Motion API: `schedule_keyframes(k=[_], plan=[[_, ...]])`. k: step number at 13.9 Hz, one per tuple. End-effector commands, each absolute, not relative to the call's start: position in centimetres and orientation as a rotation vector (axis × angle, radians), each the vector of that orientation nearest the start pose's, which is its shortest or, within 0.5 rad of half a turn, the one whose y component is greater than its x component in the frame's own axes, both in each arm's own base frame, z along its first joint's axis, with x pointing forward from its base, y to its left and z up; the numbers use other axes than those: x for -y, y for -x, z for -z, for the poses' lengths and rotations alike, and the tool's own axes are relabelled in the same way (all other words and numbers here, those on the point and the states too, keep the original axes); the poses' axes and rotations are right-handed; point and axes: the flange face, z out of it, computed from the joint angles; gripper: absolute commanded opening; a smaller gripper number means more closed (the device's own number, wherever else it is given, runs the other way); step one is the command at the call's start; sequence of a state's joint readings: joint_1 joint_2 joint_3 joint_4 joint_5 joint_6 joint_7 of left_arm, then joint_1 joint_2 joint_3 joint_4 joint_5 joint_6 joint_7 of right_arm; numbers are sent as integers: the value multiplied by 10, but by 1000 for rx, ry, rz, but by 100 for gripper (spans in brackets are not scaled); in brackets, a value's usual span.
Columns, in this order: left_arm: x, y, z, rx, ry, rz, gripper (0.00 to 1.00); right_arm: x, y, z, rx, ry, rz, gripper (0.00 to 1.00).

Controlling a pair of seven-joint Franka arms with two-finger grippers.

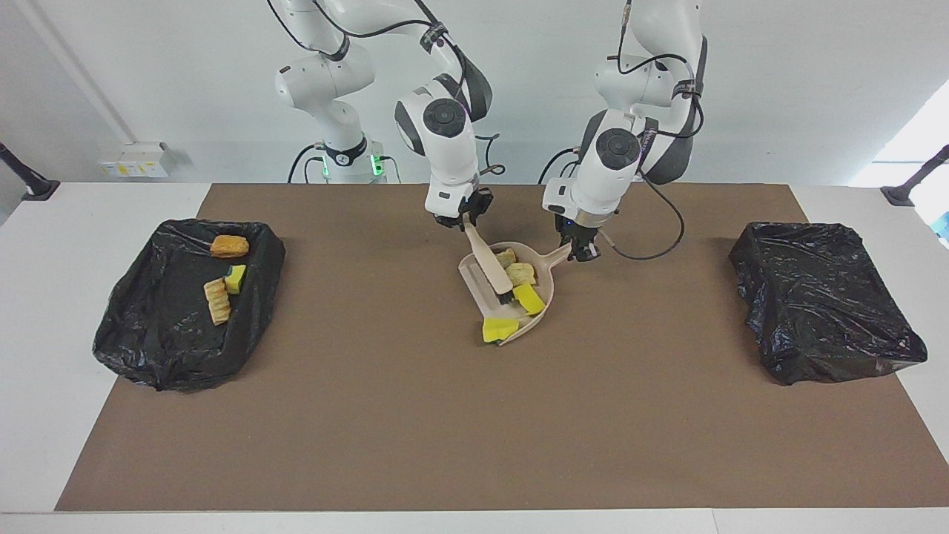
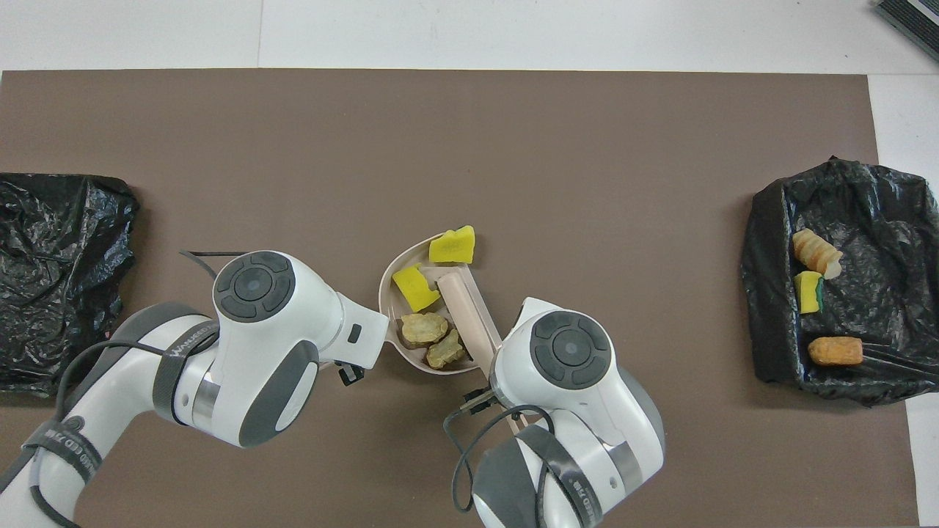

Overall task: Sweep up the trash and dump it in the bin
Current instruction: 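Sweep the sponges and chunks into the dustpan with the right gripper's brush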

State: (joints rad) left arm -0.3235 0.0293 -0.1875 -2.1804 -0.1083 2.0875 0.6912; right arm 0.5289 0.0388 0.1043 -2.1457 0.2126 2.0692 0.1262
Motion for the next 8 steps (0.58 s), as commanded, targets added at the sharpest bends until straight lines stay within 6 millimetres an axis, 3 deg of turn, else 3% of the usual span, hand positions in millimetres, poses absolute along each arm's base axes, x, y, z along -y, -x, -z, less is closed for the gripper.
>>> schedule_keyframes(k=[1, 5, 8], plan=[[259, -448, -368, -1625, 2802, -147, 0, -298, -436, -408, 538, 2947, -303, 0], [259, -450, -371, -1493, 2871, -146, 0, -262, -446, -442, 474, 2977, -323, 0], [250, -456, -374, -1343, 2954, -151, 0, -253, -445, -444, 480, 2993, -311, 0]])
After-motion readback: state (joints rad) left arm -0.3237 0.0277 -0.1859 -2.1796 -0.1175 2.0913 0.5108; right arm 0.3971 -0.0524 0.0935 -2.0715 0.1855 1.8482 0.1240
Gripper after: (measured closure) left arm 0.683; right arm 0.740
